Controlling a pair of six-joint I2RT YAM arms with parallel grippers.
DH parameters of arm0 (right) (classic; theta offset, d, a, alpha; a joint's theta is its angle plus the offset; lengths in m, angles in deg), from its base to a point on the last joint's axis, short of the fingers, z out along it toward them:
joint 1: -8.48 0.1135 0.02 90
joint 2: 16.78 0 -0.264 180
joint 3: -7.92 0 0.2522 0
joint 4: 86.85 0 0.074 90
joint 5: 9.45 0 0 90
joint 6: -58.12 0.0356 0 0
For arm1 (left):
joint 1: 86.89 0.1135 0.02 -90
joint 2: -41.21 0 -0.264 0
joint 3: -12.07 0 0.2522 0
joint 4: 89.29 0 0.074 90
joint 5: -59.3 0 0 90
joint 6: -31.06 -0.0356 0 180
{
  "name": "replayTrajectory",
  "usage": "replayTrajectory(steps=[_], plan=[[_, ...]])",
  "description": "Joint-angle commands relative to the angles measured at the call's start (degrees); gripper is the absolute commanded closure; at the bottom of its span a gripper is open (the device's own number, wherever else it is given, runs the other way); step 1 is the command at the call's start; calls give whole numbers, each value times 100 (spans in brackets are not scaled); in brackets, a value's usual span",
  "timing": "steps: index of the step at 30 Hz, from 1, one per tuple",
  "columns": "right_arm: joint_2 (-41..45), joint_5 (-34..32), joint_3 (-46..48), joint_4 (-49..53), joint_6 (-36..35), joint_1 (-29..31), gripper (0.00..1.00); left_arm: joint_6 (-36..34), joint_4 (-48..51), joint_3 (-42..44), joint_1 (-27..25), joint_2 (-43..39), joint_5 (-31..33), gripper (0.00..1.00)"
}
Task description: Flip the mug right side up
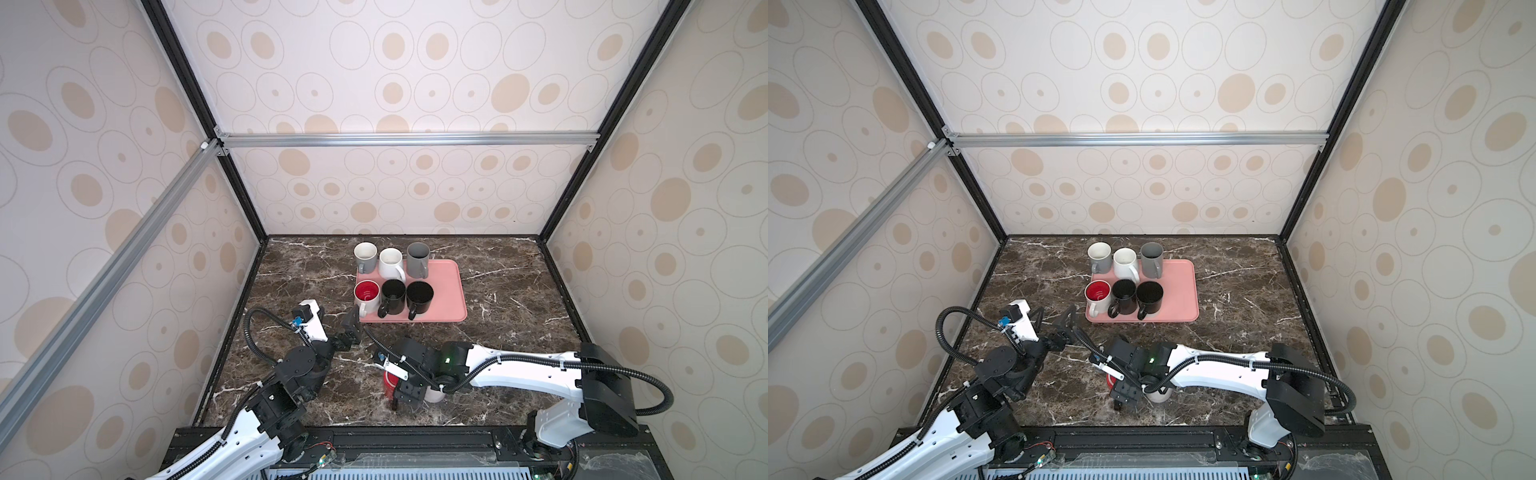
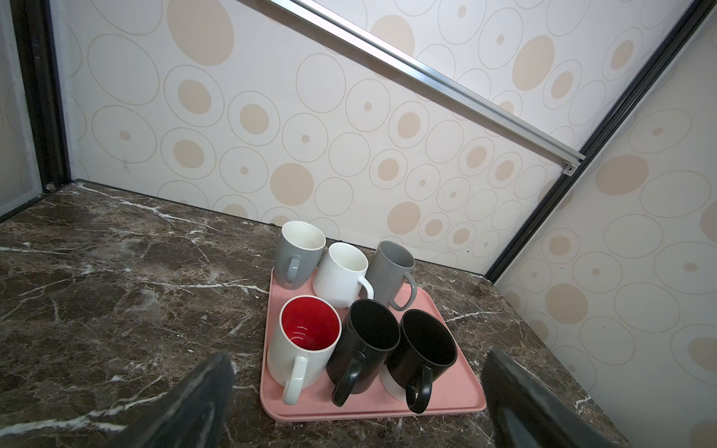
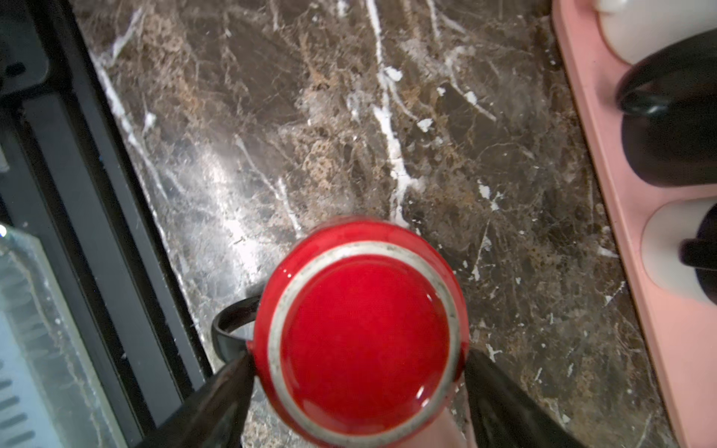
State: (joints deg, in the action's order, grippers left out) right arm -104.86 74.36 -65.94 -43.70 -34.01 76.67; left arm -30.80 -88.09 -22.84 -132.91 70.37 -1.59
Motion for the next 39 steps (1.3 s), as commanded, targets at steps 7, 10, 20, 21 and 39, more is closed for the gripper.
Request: replayTrajectory(steps=[7, 10, 20, 21, 39], plan=[[-603, -579, -510, -359, 770, -491, 20, -46, 95, -215, 27, -26, 78, 1], [-820, -873, -686, -331, 1088, -567, 20, -37, 95, -232, 23, 23, 47, 0], [-482, -624, -553, -1229, 1508, -684, 6, -97, -69, -250, 28, 241, -297, 1], [-327, -595, -448, -1348, 1523, -704, 6, -99, -60, -258, 31, 269, -342, 1], [1562, -217, 1067, -1784, 2294, -1798, 4, 268, 2973, -1606, -246, 2072, -2053, 22]])
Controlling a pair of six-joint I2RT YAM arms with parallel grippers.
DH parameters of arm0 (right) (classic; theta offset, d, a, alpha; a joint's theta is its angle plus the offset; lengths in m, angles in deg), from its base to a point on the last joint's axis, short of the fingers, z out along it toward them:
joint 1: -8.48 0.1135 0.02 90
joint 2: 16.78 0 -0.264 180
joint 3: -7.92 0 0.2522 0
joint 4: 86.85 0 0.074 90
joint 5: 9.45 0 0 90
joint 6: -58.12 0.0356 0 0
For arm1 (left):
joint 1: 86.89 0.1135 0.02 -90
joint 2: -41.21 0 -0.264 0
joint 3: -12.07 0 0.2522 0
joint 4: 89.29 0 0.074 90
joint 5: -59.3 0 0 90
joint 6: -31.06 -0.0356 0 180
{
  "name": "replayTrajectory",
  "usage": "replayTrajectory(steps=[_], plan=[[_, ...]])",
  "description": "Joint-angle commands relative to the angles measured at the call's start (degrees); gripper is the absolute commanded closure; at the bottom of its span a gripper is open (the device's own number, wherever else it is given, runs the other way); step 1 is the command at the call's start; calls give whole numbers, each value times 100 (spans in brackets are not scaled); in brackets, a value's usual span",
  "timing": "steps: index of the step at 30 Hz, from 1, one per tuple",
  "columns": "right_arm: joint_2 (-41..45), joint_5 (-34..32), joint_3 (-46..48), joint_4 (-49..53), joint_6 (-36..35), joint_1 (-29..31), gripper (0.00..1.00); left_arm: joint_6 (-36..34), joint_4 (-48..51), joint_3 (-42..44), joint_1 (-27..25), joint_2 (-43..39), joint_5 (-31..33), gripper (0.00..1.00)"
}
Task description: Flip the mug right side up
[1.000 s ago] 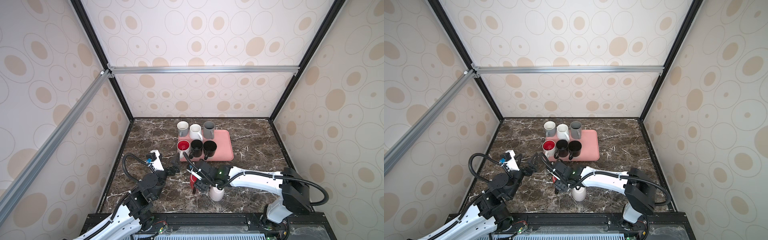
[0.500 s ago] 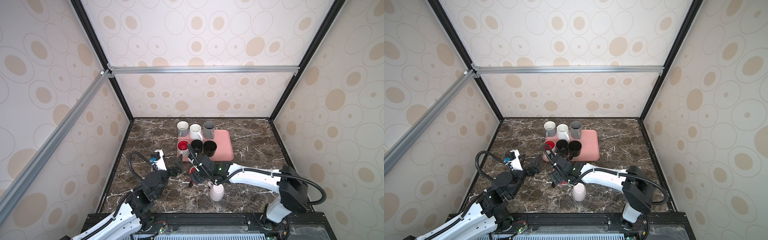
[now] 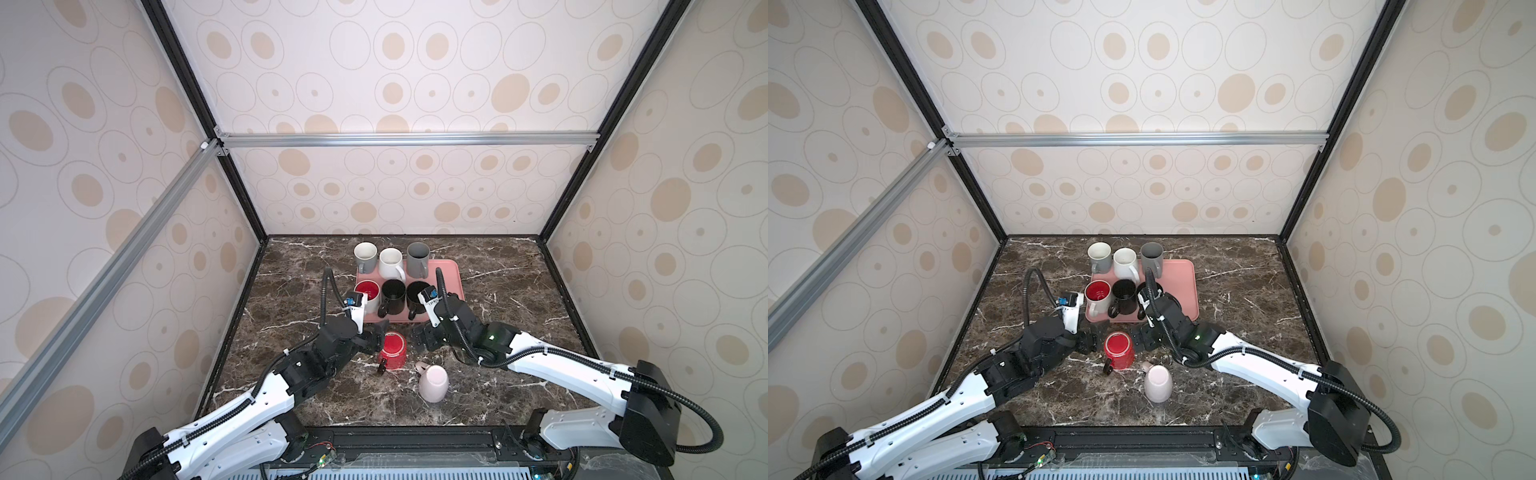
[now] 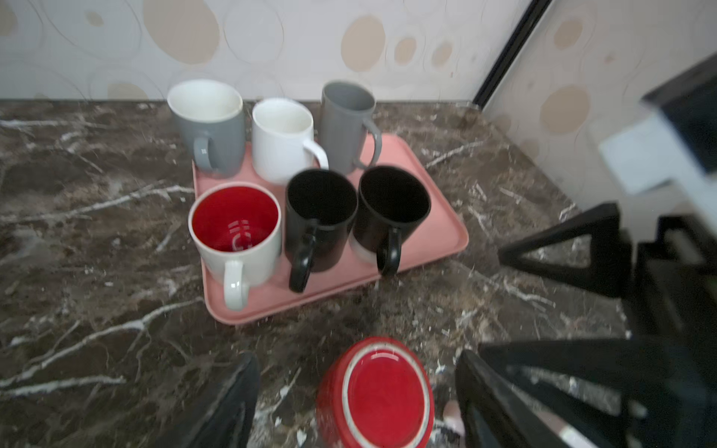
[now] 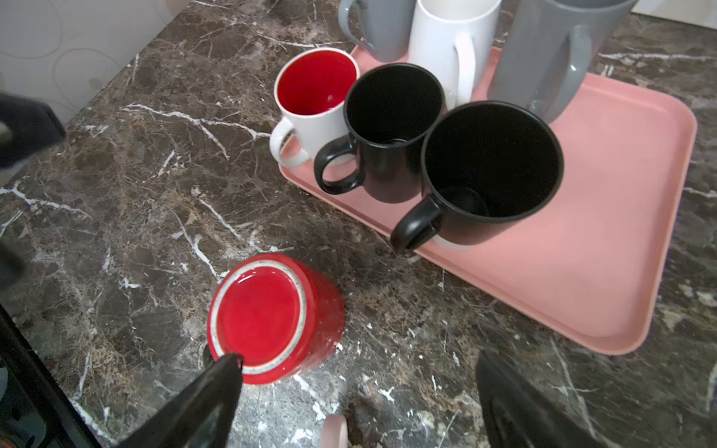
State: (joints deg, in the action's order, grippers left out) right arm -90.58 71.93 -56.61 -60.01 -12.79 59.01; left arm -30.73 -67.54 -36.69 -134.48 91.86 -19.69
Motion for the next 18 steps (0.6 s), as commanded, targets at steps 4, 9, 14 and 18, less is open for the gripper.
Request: replayTrajectory(steps=[4, 9, 14, 18], plan=[[222, -92, 324, -254, 227, -94, 3, 566, 1556, -273, -284, -22, -397, 31], [331, -74, 519, -430, 344, -193, 3, 1010, 1864, -60, -674, 40, -362, 36], [355, -55, 672, -501, 426, -232, 3, 1148, 1586, 178, -923, 137, -282, 41], [422, -67, 755, -492, 455, -285, 2, 1059, 1280, 222, -1125, 553, -213, 41]])
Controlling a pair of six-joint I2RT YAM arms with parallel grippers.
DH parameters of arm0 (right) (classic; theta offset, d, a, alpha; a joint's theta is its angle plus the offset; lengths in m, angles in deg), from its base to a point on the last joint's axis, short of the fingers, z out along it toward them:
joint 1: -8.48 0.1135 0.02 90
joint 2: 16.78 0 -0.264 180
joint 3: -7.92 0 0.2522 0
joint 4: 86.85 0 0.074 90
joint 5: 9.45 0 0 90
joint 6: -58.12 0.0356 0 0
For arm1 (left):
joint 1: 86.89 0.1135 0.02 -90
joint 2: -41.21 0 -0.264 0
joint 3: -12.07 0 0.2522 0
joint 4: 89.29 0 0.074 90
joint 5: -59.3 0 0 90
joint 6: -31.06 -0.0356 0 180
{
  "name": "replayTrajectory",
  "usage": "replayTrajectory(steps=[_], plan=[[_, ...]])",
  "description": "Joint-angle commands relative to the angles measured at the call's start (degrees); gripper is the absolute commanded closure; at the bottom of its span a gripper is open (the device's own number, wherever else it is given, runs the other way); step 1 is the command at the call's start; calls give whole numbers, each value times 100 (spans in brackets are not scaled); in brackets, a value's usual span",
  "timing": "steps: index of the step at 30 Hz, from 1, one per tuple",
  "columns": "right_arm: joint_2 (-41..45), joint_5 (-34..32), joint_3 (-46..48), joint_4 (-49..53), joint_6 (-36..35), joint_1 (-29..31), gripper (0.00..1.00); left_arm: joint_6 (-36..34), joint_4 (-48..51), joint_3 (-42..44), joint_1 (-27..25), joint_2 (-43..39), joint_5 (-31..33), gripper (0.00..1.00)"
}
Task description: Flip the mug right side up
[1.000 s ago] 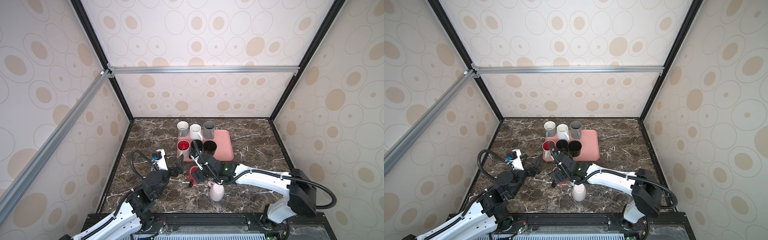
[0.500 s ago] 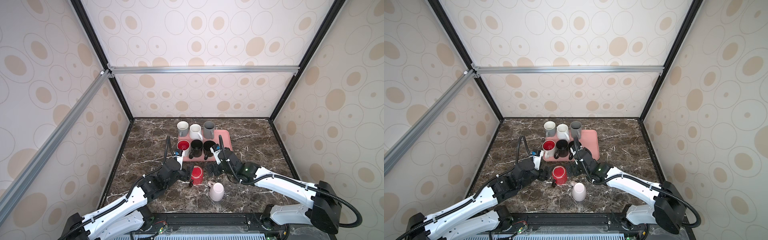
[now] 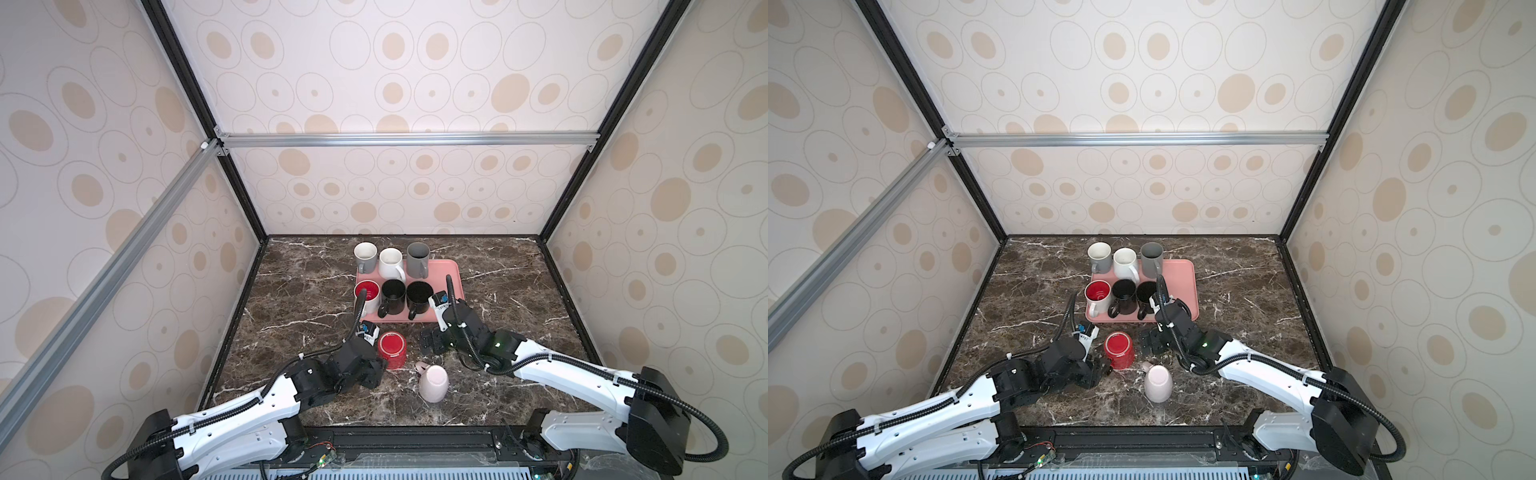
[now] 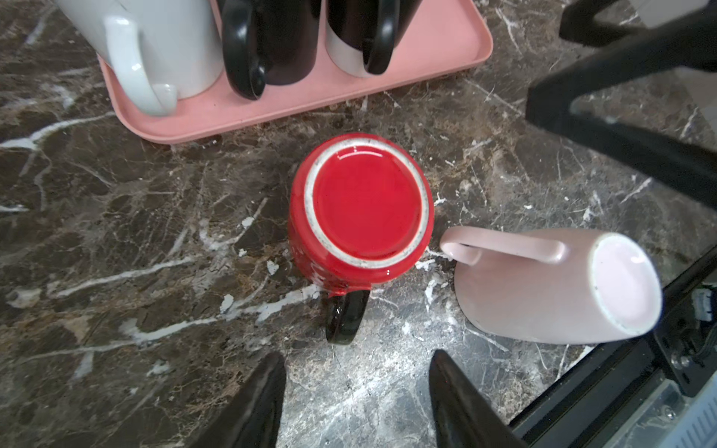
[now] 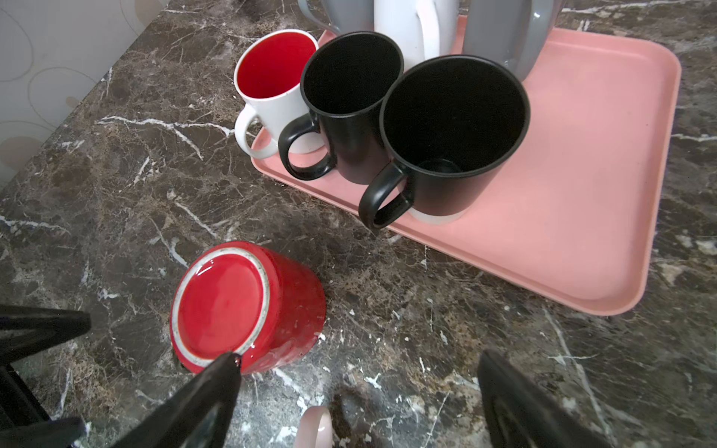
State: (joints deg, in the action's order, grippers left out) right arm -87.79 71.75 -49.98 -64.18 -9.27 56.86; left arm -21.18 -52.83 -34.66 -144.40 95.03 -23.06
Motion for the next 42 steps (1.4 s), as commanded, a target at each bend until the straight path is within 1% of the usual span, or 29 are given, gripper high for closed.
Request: replayTrajectory(steps=[1, 5, 10, 13, 19, 23, 25, 27, 31, 33, 39, 42], plan=[[176, -57, 102, -73, 103, -90, 2, 83, -237, 19, -166, 369, 128, 42], [292, -62, 185, -65, 112, -169, 2, -29, -387, 6, -282, 826, 272, 45], [315, -94, 226, -64, 123, -201, 2, -127, -538, 79, -282, 1284, 495, 48], [284, -79, 217, -78, 129, -206, 1, -201, -804, 122, -286, 1359, 583, 49], [316, -102, 213, -82, 112, -216, 1, -466, -983, 120, -283, 1622, 884, 55], [338, -133, 223, -56, 98, -238, 1, -549, -1083, 192, -278, 1741, 1077, 61], [347, -142, 230, -56, 103, -237, 1, -568, -1079, 203, -282, 1800, 1156, 62], [348, -138, 245, -65, 109, -241, 1, -583, -1083, 224, -279, 1854, 1236, 62], [294, -113, 207, -91, 120, -256, 1, -618, -1378, 320, -280, 1860, 1198, 53], [280, -113, 193, -82, 113, -259, 1, -659, -1525, 366, -278, 1866, 1170, 52], [251, -108, 160, -66, 112, -274, 1, -810, -1889, 516, -280, 1889, 1179, 64], [245, -113, 169, -47, 131, -277, 1, -853, -2031, 572, -286, 1845, 1130, 74]])
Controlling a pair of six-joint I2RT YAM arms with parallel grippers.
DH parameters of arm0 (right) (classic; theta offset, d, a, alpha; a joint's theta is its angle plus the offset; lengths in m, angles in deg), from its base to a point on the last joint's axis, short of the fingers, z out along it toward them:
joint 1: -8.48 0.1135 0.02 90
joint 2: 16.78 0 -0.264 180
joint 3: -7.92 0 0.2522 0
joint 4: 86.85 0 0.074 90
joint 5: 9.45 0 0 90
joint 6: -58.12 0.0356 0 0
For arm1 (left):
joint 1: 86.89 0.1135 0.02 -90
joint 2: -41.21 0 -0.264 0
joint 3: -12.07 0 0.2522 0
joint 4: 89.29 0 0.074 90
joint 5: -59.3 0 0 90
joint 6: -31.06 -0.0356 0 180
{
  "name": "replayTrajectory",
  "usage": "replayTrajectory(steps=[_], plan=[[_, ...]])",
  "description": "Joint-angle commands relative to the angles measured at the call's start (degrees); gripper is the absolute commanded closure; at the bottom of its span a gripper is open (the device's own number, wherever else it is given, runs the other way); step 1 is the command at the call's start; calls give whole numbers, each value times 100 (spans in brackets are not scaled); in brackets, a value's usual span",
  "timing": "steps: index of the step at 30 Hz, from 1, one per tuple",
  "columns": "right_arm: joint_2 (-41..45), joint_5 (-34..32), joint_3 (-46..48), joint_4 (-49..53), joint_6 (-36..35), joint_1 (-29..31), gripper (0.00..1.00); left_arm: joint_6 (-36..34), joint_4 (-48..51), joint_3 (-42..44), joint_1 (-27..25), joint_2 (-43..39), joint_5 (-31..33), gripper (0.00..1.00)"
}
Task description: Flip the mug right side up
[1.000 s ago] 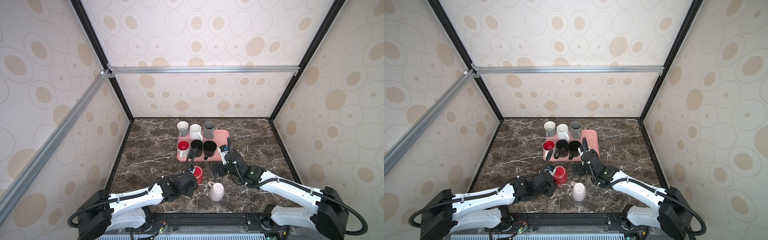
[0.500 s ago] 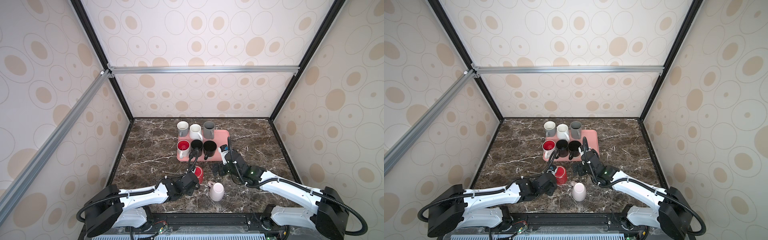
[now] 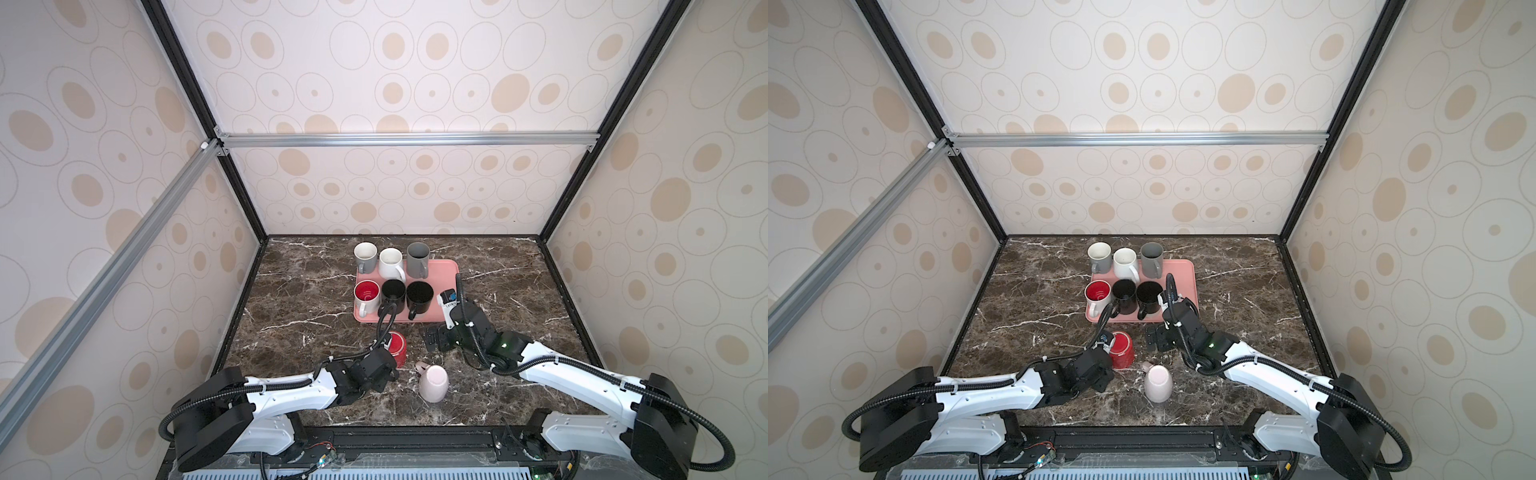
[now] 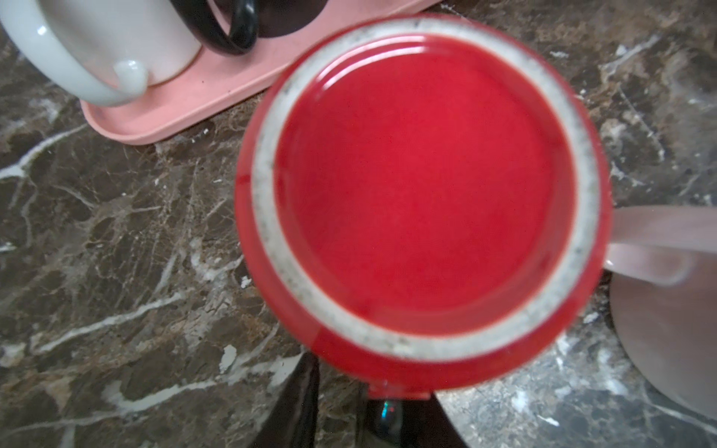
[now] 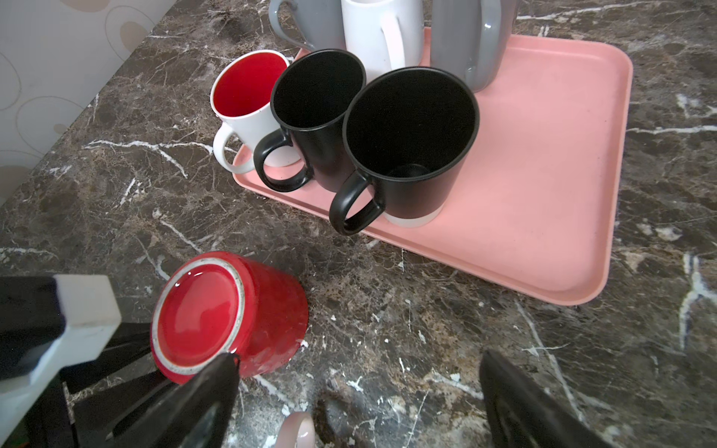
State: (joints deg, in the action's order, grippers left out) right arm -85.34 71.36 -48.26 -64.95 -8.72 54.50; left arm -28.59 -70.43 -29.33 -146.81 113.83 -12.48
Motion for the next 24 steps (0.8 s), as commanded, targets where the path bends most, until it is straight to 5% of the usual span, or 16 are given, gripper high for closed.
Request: replayTrajectory(steps=[1, 9, 24], plan=[[0, -74, -3, 30, 70, -41, 1, -132, -295, 47, -43, -53, 43, 77], [-33, -66, -4, 3, 79, -49, 1, -40, -289, 109, -45, -314, -129, 99], [660, -439, 129, -374, -174, -51, 1, 96, -146, -369, 214, -1925, 77, 100]])
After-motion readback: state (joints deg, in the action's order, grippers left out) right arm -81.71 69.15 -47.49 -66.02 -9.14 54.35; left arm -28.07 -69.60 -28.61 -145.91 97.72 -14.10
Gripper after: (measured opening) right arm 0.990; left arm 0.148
